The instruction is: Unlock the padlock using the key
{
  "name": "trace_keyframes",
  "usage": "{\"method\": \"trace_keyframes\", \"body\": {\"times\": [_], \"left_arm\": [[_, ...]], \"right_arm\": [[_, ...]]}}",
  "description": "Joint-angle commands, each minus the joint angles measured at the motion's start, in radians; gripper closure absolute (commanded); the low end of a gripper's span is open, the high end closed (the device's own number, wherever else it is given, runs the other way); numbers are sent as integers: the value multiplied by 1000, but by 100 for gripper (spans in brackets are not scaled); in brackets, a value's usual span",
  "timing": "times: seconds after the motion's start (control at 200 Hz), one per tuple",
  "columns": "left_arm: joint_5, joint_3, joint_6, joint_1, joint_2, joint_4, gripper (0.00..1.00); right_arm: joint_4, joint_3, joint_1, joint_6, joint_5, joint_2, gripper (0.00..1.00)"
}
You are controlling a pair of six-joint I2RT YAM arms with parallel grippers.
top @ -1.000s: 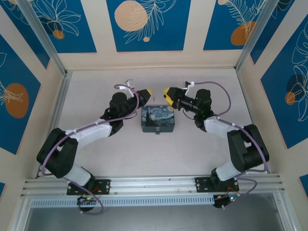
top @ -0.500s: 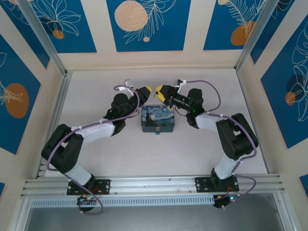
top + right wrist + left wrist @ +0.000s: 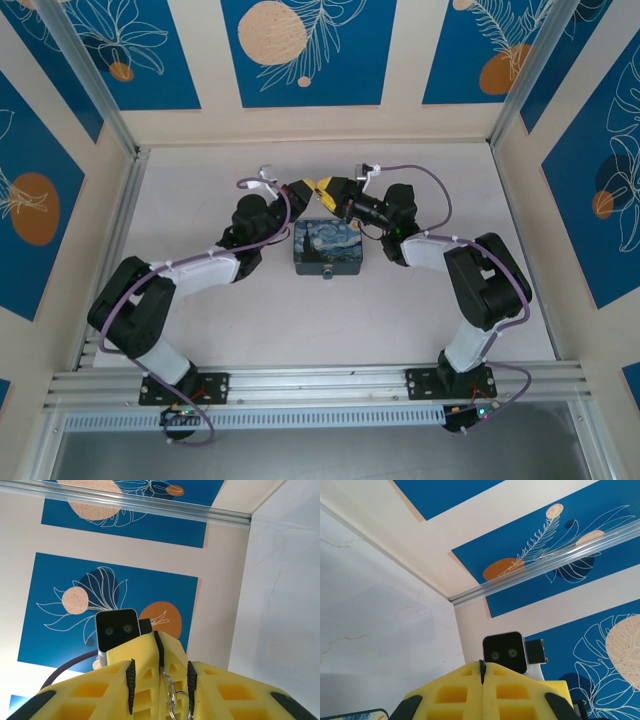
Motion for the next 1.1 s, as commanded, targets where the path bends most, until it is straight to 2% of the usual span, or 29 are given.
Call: {"method": "trace_keyframes", "body": {"times": [0.0, 0.42, 1.095], "left_arm": [[-20, 0, -4, -11, 5, 41, 100], [-29, 6, -2, -12, 3, 32, 100], [-34, 9, 5, -12, -1, 13, 100]], "right_arm": [[27, 24, 9, 0, 3, 14, 66], [27, 3, 11, -1, 1, 22, 75], [46, -31, 12, -3, -16, 10, 74]]}}
